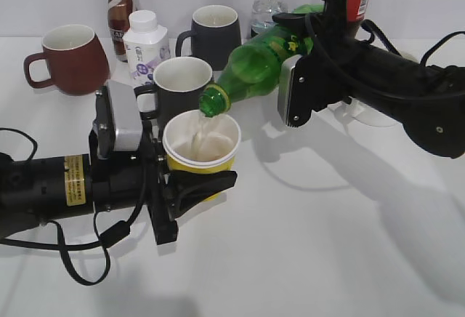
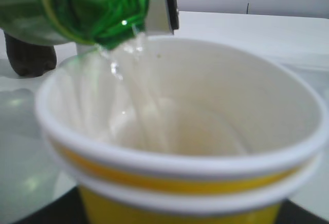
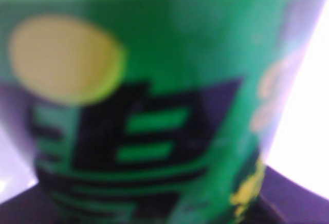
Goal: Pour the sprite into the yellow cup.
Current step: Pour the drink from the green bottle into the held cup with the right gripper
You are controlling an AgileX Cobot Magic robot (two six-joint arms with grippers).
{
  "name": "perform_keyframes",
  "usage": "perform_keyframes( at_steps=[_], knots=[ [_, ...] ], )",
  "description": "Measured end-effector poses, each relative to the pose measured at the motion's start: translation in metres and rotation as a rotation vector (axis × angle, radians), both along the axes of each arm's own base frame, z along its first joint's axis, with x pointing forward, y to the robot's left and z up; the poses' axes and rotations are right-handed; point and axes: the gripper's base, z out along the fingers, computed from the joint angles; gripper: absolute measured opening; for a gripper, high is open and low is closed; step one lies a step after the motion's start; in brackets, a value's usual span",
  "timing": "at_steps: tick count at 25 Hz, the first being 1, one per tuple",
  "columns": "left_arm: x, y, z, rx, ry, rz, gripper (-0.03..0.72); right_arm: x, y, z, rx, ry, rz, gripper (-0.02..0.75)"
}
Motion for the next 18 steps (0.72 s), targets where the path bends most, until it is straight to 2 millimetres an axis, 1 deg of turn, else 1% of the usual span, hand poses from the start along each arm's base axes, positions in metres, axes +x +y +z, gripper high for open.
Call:
perform_keyframes(
  at_steps=[18],
  knots=[
    [-0.0004, -0.0001, -0.0002, 0.002, 0.0, -0.004, 0.346, 0.0003, -0.0004, 0.0002, -0.011, -0.011, -0.004, 0.396]
  ],
)
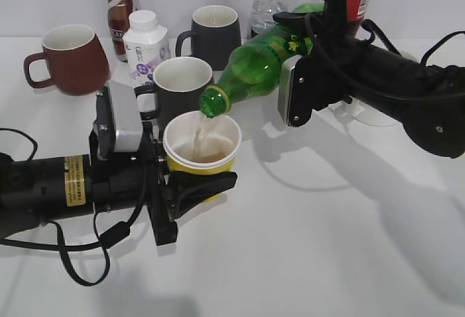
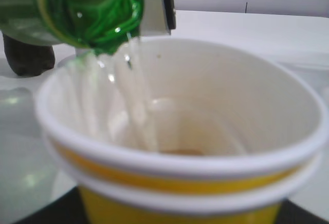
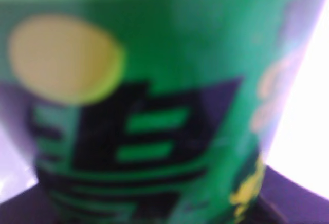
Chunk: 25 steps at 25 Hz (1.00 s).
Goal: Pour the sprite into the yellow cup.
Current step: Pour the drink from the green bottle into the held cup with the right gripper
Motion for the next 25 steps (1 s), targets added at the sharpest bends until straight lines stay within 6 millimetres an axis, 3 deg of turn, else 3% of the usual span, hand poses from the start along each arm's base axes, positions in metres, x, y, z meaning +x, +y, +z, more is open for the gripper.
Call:
perform_keyframes(
  at_steps=[25],
  knots=[
    [0.0, 0.0, -0.0002, 0.002, 0.0, 0.0, 0.346, 0.0, 0.0, 0.0003, -0.005, -0.008, 0.001, 0.396]
  ],
)
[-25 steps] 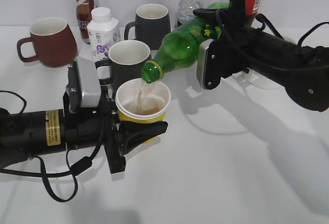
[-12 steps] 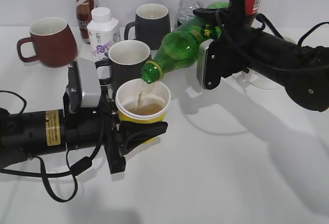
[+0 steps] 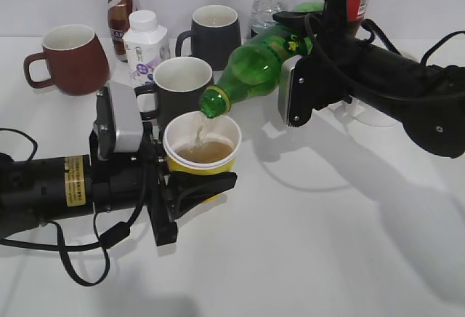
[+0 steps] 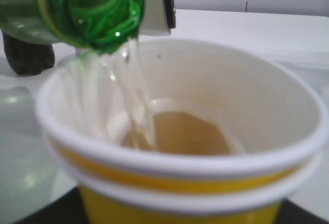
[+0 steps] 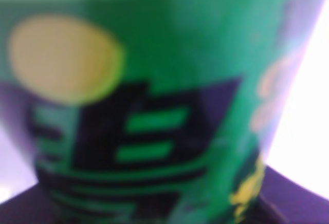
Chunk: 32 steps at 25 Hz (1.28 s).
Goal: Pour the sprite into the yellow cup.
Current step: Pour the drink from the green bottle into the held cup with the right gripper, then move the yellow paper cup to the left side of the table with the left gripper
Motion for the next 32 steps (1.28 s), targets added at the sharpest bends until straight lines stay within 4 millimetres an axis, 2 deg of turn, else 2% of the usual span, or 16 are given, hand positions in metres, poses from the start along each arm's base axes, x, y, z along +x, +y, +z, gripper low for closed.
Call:
perform_keyframes(
  at_steps=[6, 14, 20, 23, 26, 32],
  knots=[
    [0.001, 0.0, 0.0, -0.001, 0.001, 0.006, 0.346, 0.0, 0.0, -0.001, 0.013, 0.013, -0.001, 0.396],
    [0.004, 0.001, 0.003, -0.033, 0.003, 0.045, 0.346, 0.0, -0.001, -0.004, 0.134, 0.149, -0.017, 0.396],
    [0.009, 0.003, 0.005, -0.061, 0.012, 0.113, 0.346, 0.0, -0.001, -0.007, 0.27, 0.293, -0.039, 0.396],
    [0.012, 0.006, 0.01, -0.078, 0.005, 0.149, 0.345, -0.001, 0.0, -0.008, 0.403, 0.41, -0.05, 0.396],
    [0.014, 0.016, 0.019, -0.107, -0.001, 0.23, 0.344, -0.001, 0.001, -0.008, 0.568, 0.536, -0.064, 0.396],
    [0.018, 0.057, 0.032, -0.145, -0.01, 0.431, 0.344, 0.0, -0.001, -0.007, 0.856, 0.73, -0.105, 0.396]
  ],
)
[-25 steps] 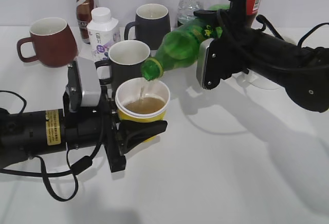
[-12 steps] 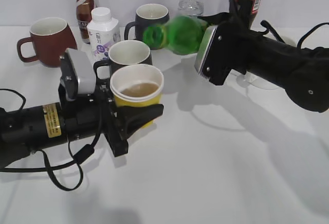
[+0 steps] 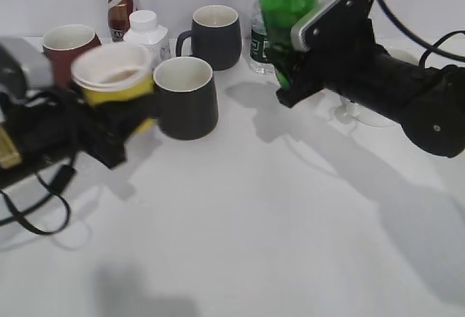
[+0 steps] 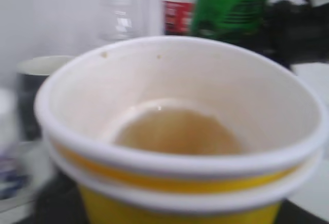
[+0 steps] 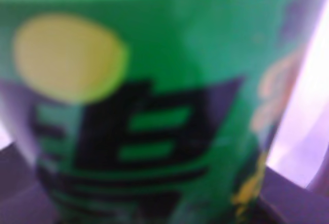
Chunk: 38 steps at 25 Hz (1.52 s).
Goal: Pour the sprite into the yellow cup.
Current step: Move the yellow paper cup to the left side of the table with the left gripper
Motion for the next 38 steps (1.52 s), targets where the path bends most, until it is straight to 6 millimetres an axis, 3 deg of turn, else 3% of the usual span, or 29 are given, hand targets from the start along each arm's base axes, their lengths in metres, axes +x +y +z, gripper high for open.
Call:
perform_keyframes(
  at_steps=[8, 14, 19, 29, 38],
  knots=[
    [0.016, 0.047, 0.003, 0.044, -0.01, 0.199, 0.344, 0.006, -0.001, 0.005, 0.244, 0.151, -0.069, 0.396],
    [0.027, 0.067, -0.002, 0.073, -0.012, 0.39, 0.344, 0.007, -0.003, -0.001, 0.267, 0.252, -0.115, 0.394],
    [0.035, 0.068, -0.02, 0.069, 0.012, 0.419, 0.344, 0.007, -0.004, -0.003, 0.264, 0.271, -0.127, 0.394],
    [0.069, 0.063, -0.054, 0.088, 0.058, 0.414, 0.344, 0.007, -0.004, -0.003, 0.264, 0.273, -0.127, 0.394],
    [0.07, 0.062, -0.067, 0.101, 0.089, 0.398, 0.372, 0.007, -0.004, -0.003, 0.265, 0.274, -0.128, 0.393]
  ],
)
